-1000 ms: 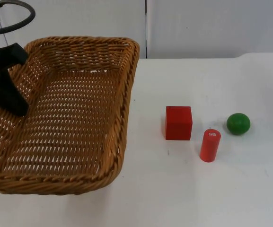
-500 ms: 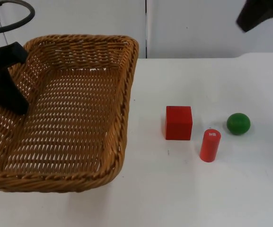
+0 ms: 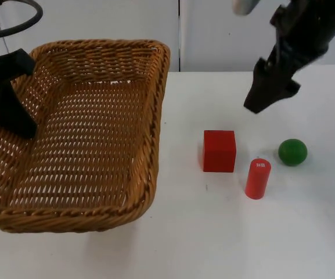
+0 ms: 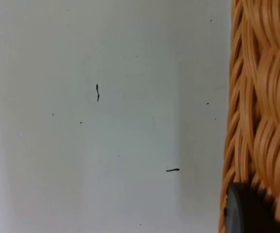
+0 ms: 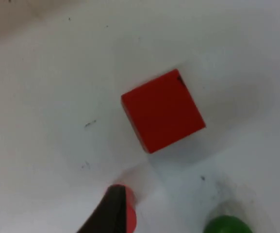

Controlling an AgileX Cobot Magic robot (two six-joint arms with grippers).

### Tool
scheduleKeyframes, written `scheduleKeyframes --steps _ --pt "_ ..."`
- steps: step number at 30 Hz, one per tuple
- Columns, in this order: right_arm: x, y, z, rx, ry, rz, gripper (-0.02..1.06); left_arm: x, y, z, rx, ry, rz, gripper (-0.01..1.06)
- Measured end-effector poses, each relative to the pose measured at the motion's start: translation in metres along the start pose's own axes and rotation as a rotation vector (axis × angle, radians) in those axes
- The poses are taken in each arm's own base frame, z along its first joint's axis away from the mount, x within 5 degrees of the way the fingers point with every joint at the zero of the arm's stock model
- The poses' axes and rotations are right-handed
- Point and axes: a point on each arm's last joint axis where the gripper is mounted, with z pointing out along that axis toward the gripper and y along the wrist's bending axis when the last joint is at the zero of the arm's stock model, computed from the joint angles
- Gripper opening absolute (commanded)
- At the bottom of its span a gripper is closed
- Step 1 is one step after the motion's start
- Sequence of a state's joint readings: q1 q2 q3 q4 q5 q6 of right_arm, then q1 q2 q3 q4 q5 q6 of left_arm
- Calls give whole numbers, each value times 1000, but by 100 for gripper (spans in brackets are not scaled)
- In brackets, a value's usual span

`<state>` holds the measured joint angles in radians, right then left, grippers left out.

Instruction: Pick up the basket with the left hand and place the object to the left of the red cylinder into the basket with the right hand.

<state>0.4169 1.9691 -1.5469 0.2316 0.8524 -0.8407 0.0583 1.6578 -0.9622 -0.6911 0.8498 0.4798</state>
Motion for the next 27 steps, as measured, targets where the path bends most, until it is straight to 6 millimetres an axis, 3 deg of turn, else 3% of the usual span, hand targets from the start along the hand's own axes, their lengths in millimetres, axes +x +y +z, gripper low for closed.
scheduleKeyframes --steps 13,27 --pt "8 -1 60 -41 17 -152 105 0 0 0 0 0 0 0" --pt "13 3 99 -86 -11 -191 99 0 0 0 0 0 -5 0"
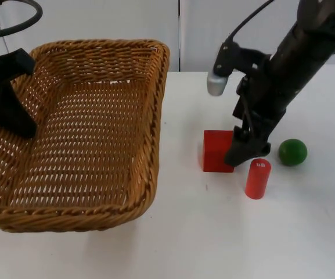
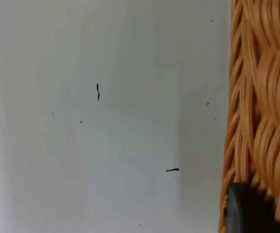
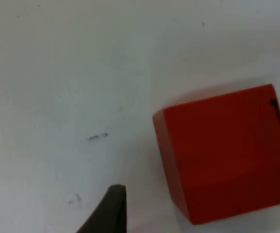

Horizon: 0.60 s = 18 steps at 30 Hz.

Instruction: Pick up the basket with the left hand and place the object to the left of the red cylinder into the basket with the right hand.

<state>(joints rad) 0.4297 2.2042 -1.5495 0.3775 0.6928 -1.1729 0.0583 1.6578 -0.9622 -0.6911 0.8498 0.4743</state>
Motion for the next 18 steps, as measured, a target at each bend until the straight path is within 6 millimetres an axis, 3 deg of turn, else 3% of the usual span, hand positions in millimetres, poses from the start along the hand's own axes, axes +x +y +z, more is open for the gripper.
scheduleKeyframes --steps 12,18 --pt "-11 10 27 -12 -9 -59 99 0 0 0 -1 1 -1 0" --pt "-10 9 31 -17 -5 -58 98 0 0 0 -1 1 -1 0"
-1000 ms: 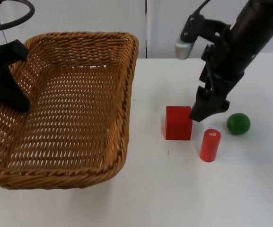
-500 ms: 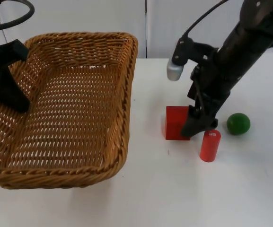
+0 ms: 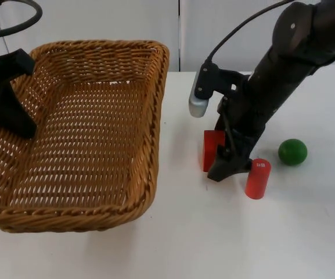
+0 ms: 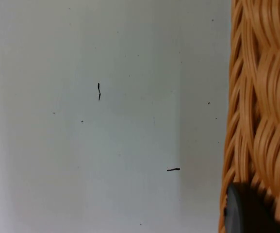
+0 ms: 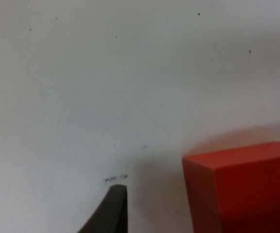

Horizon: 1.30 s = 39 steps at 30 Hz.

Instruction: Pick up the basket with the left hand and place the object to the left of the red cylinder into the basket with the right hand.

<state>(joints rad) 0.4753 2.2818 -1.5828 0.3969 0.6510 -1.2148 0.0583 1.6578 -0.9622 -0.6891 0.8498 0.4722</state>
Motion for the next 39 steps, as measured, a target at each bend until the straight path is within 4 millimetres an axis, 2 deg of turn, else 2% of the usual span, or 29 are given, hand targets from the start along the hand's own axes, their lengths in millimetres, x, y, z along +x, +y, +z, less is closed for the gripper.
scheduleKeyframes --steps 12,13,17,19,21,23,28,31,32,33,37,38,39 --pt "4 1 5 -5 20 -14 84 0 0 0 0 0 0 0" --pt "4 0 5 -4 22 -17 80 0 0 0 0 0 0 0" --pt "4 0 5 1 20 -18 47 0 0 0 0 0 0 0" --pt "3 -1 5 10 17 -18 43 0 0 0 0 0 0 0" --pt "3 -1 5 13 16 -18 26 0 0 0 0 0 0 0" --pt "3 -1 5 13 16 -18 1 0 0 0 0 0 0 0" --pt "1 -2 -1 19 11 -24 0 0 0 0 -5 3 5 0" --pt "-7 -3 -19 39 -9 -35 0 0 1 0 -8 4 8 0" --pt "-11 -4 -31 50 -21 -41 0 0 1 0 -8 4 8 0" --pt "-11 -4 -31 50 -21 -41 0 0 1 0 -8 4 8 0" --pt "-20 -2 -61 52 -36 -64 0 0 1 0 -8 4 8 0" --pt "-20 -2 -61 52 -36 -64 0 0 1 0 -8 4 8 0" --pt "-21 -1 -69 55 -32 -72 0 0 1 0 -8 4 8 0"
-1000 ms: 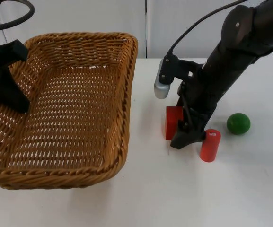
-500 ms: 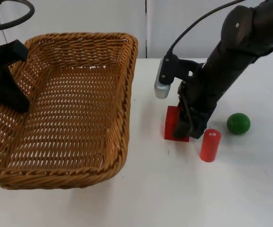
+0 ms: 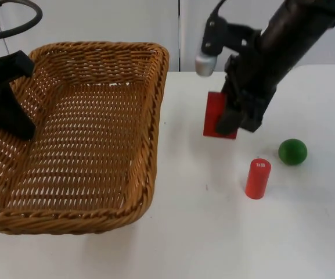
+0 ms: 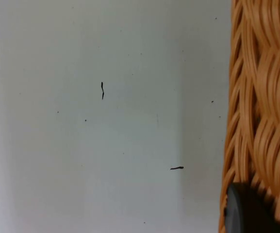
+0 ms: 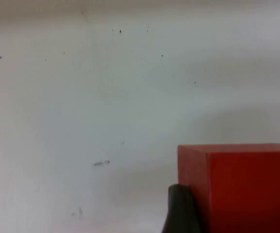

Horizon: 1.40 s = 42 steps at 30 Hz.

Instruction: Pick up the basket with the left hand and place the object to the left of the red cylinder into the basket with the right hand.

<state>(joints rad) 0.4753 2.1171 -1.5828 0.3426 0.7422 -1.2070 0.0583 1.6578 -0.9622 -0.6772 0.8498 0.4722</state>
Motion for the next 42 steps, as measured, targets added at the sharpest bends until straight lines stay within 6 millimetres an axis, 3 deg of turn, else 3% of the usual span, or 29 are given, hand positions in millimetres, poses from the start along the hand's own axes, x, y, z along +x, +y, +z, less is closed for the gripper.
scheduleKeyframes --steps 5,24,30,42 --pt "-5 2 -38 16 39 -16 0 0 0 0 0 0 0 0" --pt "-21 18 -139 93 1 8 0 0 2 0 -17 4 15 0" --pt "-23 22 -158 113 -16 19 0 0 2 0 -19 6 17 0" --pt "-27 26 -163 117 -27 24 0 0 2 0 -19 6 17 0"
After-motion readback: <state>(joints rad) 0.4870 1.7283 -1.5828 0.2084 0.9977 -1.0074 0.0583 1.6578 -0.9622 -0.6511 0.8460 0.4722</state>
